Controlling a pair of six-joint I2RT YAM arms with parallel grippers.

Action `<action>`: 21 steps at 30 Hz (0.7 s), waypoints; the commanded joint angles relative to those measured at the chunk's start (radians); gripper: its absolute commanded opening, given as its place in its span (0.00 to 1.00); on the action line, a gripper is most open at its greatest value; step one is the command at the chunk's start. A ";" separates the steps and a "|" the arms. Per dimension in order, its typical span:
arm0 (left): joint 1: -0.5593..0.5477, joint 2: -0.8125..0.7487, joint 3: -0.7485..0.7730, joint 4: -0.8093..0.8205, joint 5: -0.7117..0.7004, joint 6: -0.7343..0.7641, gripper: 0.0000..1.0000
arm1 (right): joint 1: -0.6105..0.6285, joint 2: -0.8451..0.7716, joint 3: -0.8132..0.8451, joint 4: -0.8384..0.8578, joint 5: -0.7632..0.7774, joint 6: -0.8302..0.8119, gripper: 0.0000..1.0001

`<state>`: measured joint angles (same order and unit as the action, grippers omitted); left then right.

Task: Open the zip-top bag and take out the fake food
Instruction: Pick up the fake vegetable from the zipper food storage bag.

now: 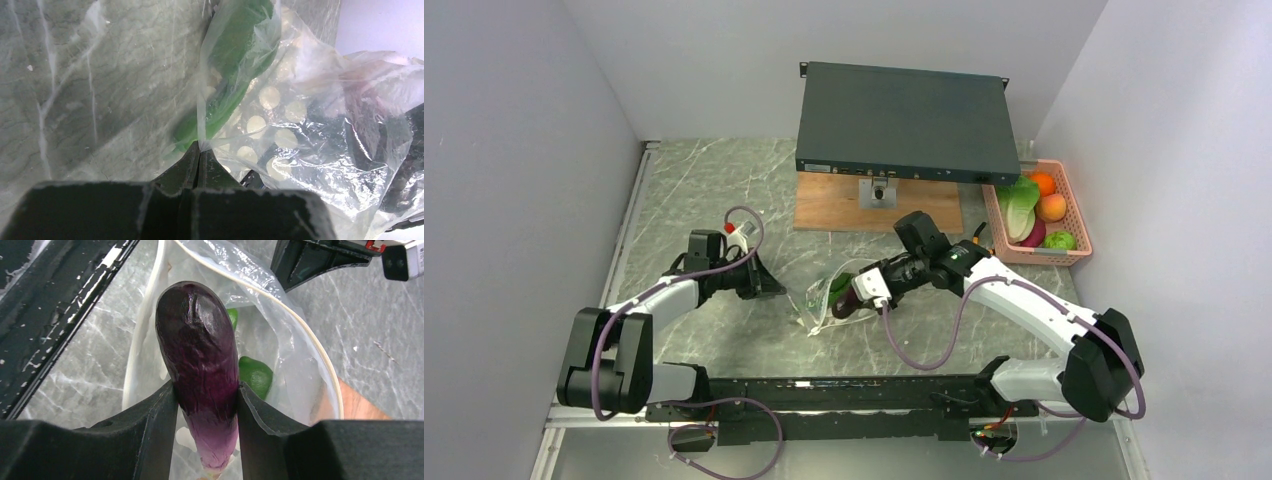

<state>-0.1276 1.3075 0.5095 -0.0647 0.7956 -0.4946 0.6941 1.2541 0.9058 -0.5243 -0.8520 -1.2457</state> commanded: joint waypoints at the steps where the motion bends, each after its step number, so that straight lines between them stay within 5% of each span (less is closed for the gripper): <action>1: 0.015 0.007 -0.024 0.085 0.009 -0.034 0.00 | -0.012 -0.036 0.045 -0.078 -0.065 -0.006 0.08; 21: 0.021 0.005 -0.043 0.124 0.036 -0.059 0.00 | -0.073 -0.084 0.068 0.221 -0.180 0.484 0.07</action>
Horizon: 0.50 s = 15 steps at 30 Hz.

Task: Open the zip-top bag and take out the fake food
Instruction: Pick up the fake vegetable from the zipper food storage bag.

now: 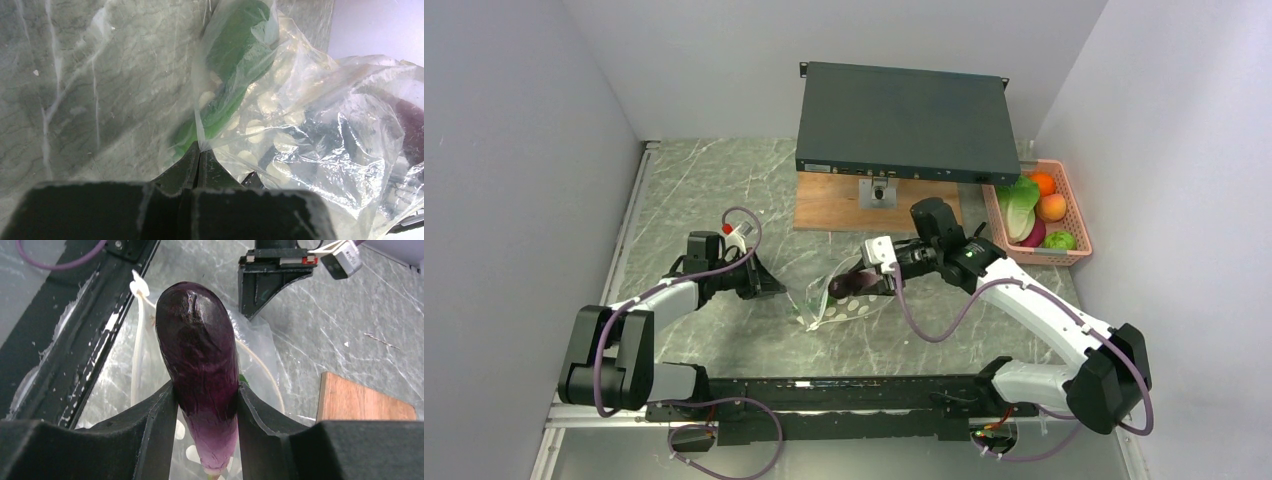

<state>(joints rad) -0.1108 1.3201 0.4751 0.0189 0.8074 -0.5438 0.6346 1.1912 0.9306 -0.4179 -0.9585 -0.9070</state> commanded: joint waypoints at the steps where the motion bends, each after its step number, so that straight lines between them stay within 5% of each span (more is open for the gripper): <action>1: 0.005 -0.005 -0.013 0.050 0.027 -0.015 0.00 | -0.017 -0.022 0.043 0.135 -0.075 0.172 0.07; 15: 0.005 -0.005 -0.018 0.066 0.031 -0.027 0.00 | -0.104 -0.091 0.089 0.226 -0.129 0.497 0.07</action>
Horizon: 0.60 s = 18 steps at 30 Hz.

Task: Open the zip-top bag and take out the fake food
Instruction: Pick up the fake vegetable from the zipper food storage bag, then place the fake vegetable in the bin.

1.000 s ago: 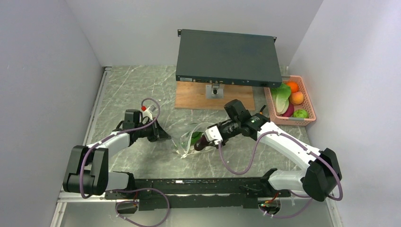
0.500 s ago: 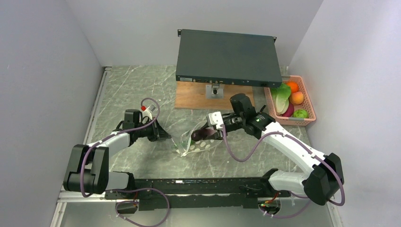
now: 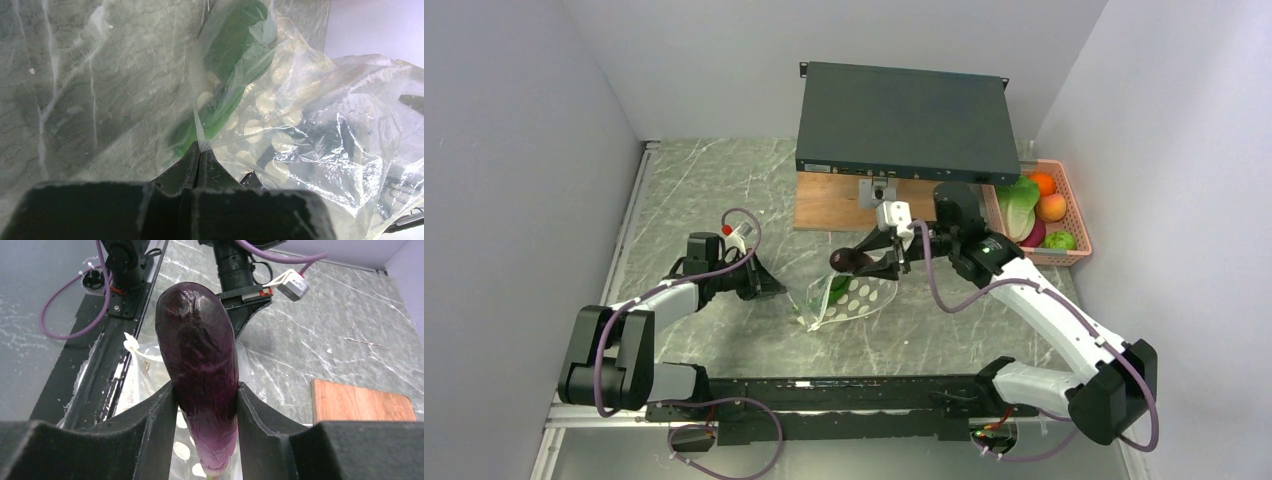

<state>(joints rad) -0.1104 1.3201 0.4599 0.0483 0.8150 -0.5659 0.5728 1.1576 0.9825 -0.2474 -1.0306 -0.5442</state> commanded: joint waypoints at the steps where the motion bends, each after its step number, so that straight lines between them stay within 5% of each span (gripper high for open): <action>1: 0.005 -0.006 -0.004 0.035 0.024 -0.005 0.00 | -0.059 -0.068 0.030 0.057 -0.062 0.159 0.07; 18: 0.005 -0.028 0.013 0.004 0.016 0.027 0.00 | -0.481 -0.284 -0.191 0.020 -0.044 0.423 0.05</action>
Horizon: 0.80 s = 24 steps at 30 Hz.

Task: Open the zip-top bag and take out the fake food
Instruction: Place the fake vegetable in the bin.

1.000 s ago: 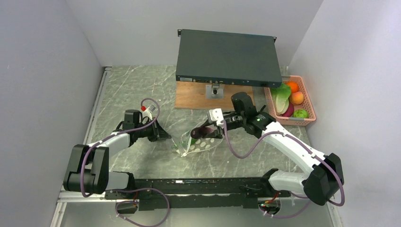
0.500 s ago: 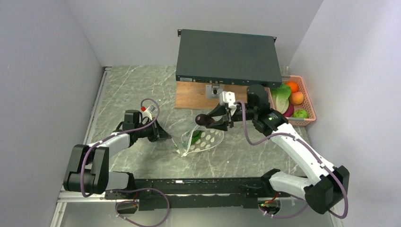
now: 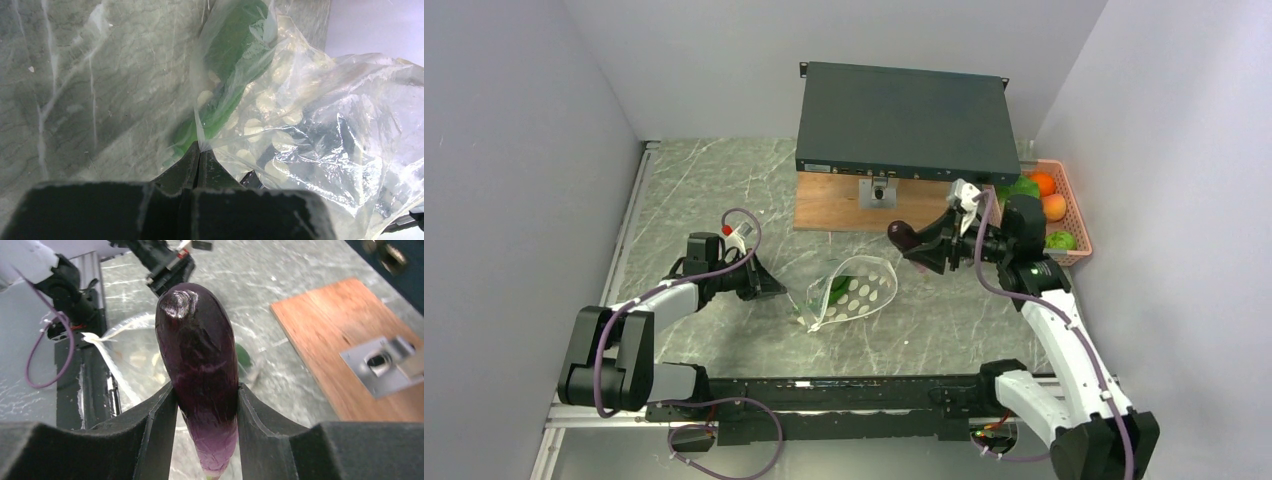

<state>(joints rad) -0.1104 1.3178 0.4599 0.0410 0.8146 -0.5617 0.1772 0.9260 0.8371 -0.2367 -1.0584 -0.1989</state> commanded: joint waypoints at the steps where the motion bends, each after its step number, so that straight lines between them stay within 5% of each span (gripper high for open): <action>1: 0.005 -0.024 0.014 0.015 0.017 0.024 0.00 | -0.131 -0.059 -0.061 0.017 -0.020 0.098 0.05; 15: 0.011 0.003 0.026 0.038 0.034 0.034 0.00 | -0.473 -0.100 -0.221 -0.045 -0.042 0.139 0.05; 24: 0.020 -0.005 0.039 0.025 0.040 0.059 0.00 | -0.575 -0.002 -0.197 0.016 0.127 0.197 0.05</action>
<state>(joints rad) -0.1005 1.3197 0.4606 0.0444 0.8261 -0.5377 -0.3656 0.8757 0.6041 -0.2638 -1.0191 -0.0357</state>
